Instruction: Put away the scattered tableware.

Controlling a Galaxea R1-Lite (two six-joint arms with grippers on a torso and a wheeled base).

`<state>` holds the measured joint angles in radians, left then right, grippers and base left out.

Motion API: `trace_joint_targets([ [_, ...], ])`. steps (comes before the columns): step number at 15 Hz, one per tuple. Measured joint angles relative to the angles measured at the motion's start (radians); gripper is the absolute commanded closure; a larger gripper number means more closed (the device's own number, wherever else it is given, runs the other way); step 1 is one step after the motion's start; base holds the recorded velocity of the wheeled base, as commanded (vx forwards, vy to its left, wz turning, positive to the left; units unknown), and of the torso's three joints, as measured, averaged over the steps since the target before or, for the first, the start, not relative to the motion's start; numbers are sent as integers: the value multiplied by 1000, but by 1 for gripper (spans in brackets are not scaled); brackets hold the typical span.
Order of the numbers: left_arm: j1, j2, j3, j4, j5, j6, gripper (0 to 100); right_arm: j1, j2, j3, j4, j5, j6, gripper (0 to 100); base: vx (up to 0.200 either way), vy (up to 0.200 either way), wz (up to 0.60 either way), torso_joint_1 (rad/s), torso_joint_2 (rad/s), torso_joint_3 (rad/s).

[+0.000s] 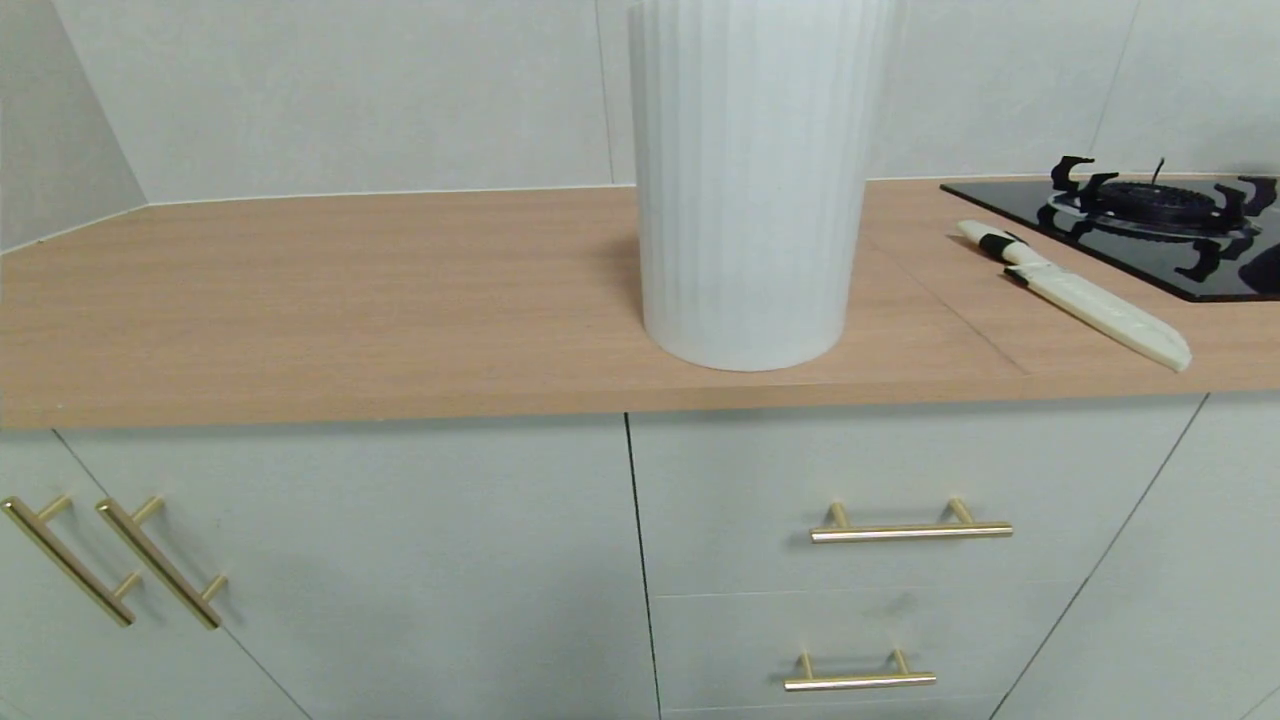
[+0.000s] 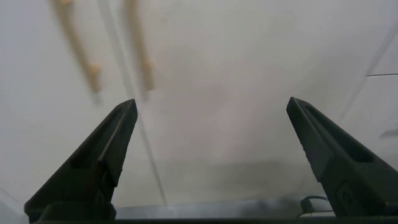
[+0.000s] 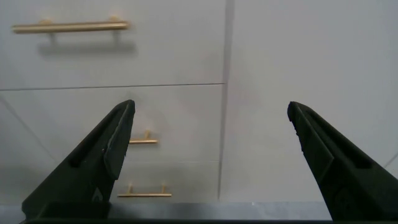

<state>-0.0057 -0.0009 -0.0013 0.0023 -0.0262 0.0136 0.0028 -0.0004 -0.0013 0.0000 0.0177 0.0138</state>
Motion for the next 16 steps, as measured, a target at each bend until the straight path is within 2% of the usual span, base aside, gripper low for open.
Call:
trace_joint_targets([
  [9, 0, 0, 0, 0, 0, -1, 0, 0, 0, 0, 0, 0, 0, 0, 0, 0, 0, 0, 0, 0],
  [12, 0, 0, 0, -1, 0, -1, 0, 0, 0, 0, 0, 0, 0, 0, 200, 0, 0, 1, 2, 6],
  [16, 0, 0, 0, -1, 0, -1, 0, 0, 0, 0, 0, 0, 0, 0, 0, 0, 0, 0, 0, 0],
])
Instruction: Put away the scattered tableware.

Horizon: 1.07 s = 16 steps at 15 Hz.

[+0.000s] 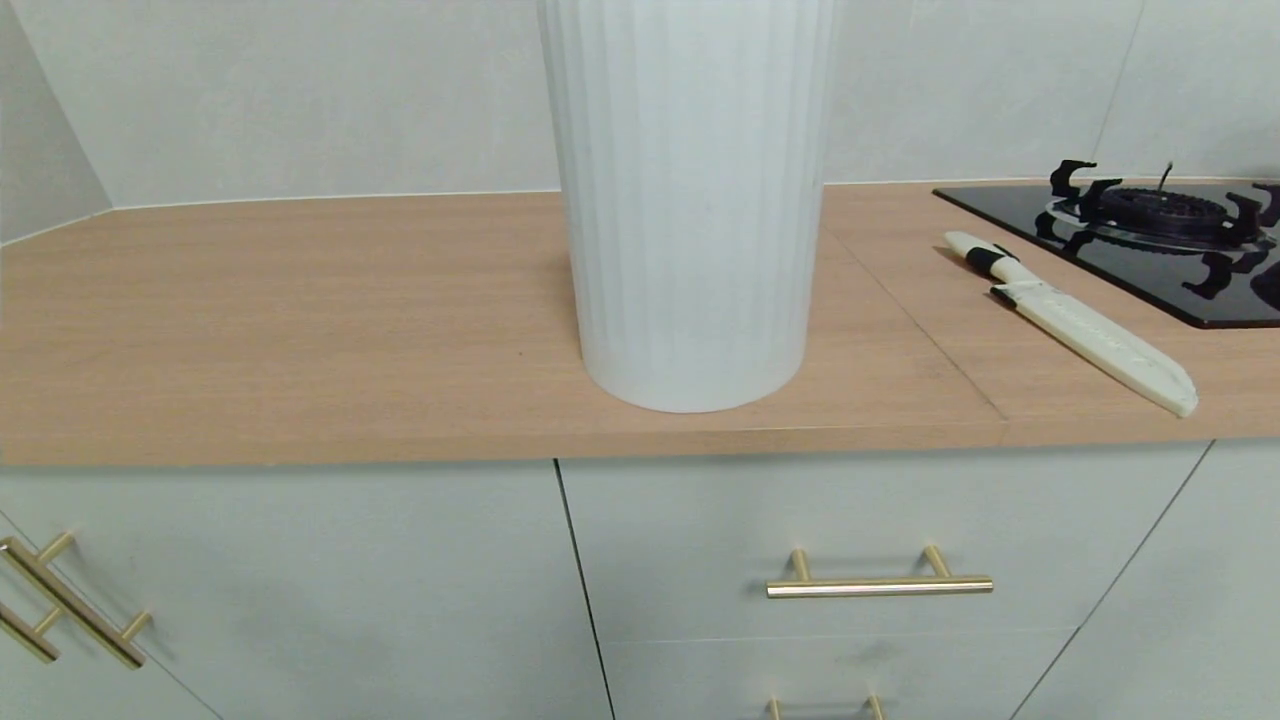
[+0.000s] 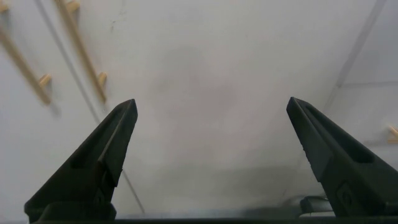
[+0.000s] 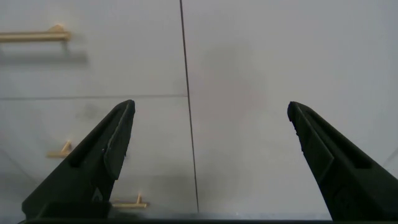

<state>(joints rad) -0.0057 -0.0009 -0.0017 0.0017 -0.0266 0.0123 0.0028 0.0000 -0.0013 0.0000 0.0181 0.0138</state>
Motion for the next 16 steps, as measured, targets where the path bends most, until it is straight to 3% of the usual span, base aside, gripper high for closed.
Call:
trace_joint_targets([
  [12, 0, 0, 0, 0, 0, 0, 0, 0, 0, 0, 0, 0, -1, 0, 0, 0, 0, 0, 0, 0],
  [16, 0, 0, 0, 0, 0, 0, 0, 0, 0, 0, 0, 0, -2, 0, 0, 0, 0, 71, -221, -232],
])
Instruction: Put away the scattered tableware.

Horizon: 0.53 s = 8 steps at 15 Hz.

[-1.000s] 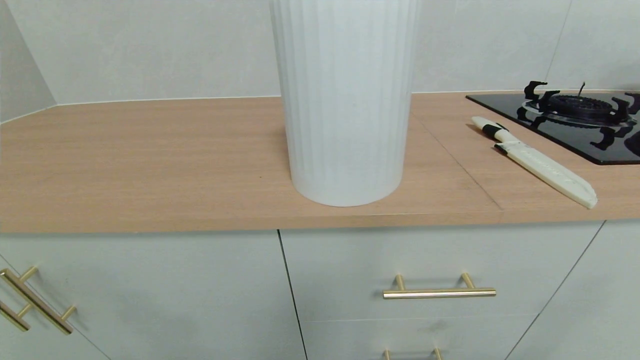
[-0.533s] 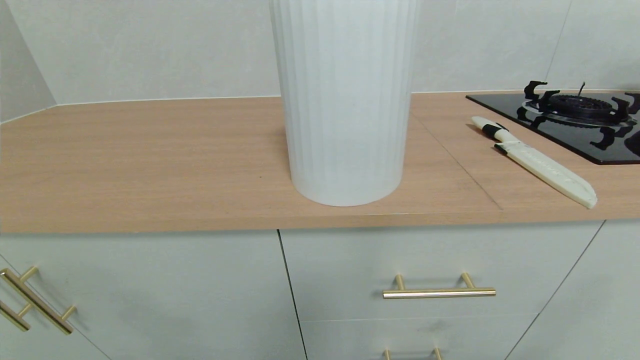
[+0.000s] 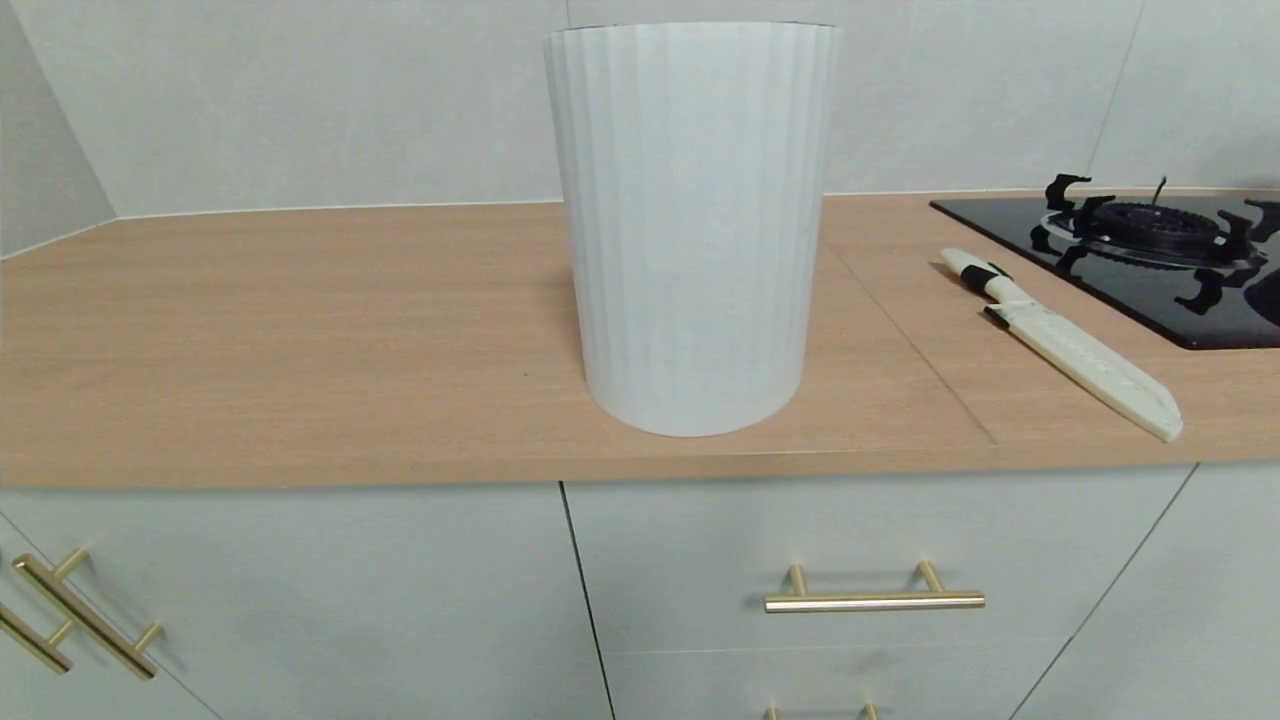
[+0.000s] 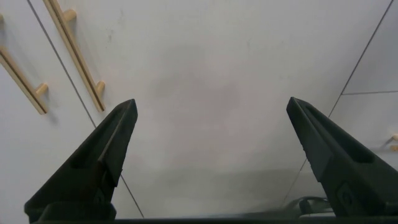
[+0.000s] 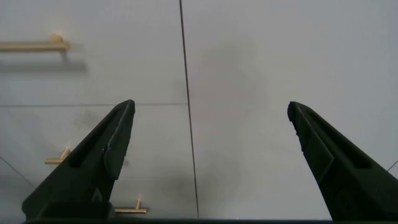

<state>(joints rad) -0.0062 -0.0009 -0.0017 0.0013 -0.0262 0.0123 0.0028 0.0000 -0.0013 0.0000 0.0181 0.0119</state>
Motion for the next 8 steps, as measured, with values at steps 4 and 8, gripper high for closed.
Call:
trace_joint_targets([
  [4, 0, 0, 0, -1, 0, 0, 0, 0, 0, 0, 0, 0, 0, 0, 0, 0, 0, 140, -503, -299],
  [8, 0, 0, 0, 0, 0, 0, 0, 0, 0, 0, 0, 0, 0, 0, 0, 0, 0, 173, -469, -292],
])
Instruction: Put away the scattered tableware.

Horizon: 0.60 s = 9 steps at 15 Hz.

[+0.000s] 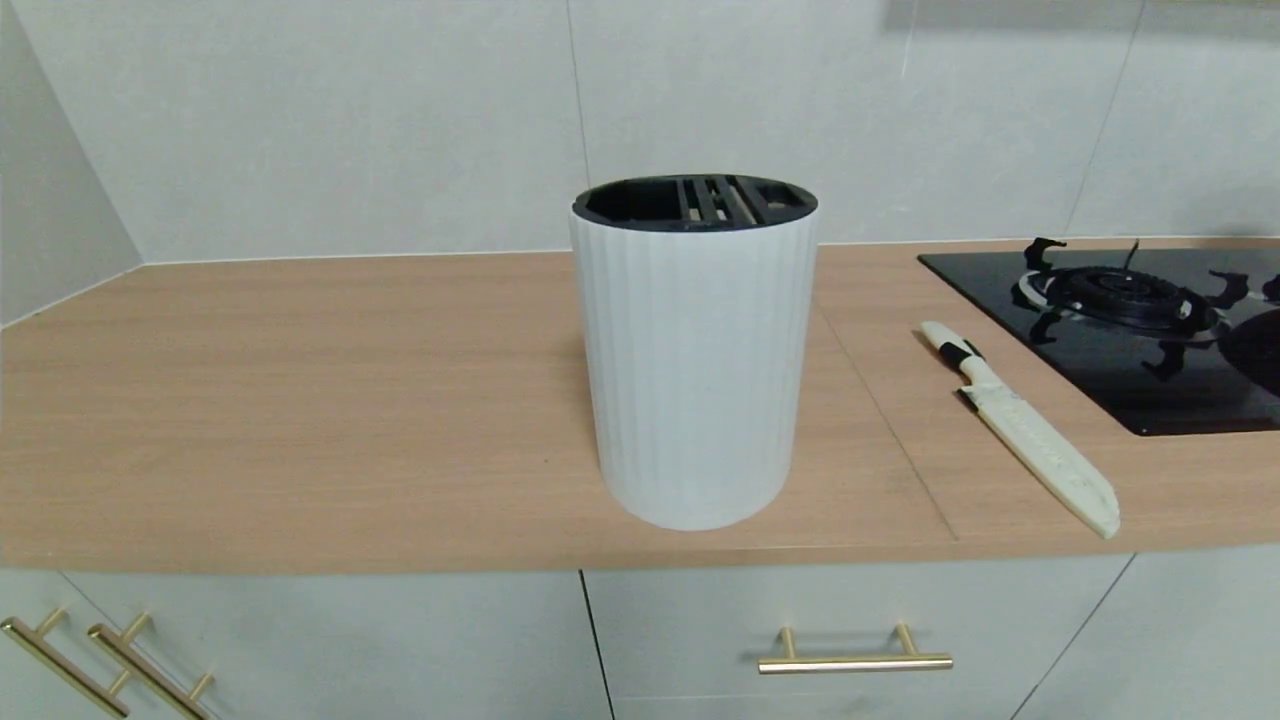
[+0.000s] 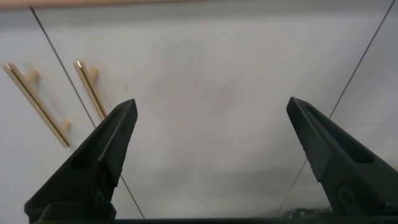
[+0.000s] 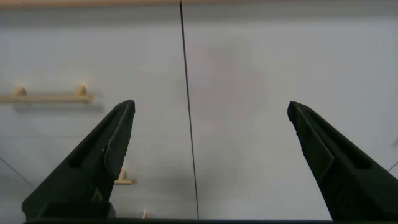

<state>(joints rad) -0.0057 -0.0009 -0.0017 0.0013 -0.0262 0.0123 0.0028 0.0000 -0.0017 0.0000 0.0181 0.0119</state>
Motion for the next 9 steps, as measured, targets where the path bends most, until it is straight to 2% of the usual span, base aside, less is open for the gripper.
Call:
trace_joint_targets([
  [9, 0, 0, 0, 1, 0, 0, 0, 0, 0, 0, 0, 0, 0, 0, 0, 0, 0, 204, -485, -284],
])
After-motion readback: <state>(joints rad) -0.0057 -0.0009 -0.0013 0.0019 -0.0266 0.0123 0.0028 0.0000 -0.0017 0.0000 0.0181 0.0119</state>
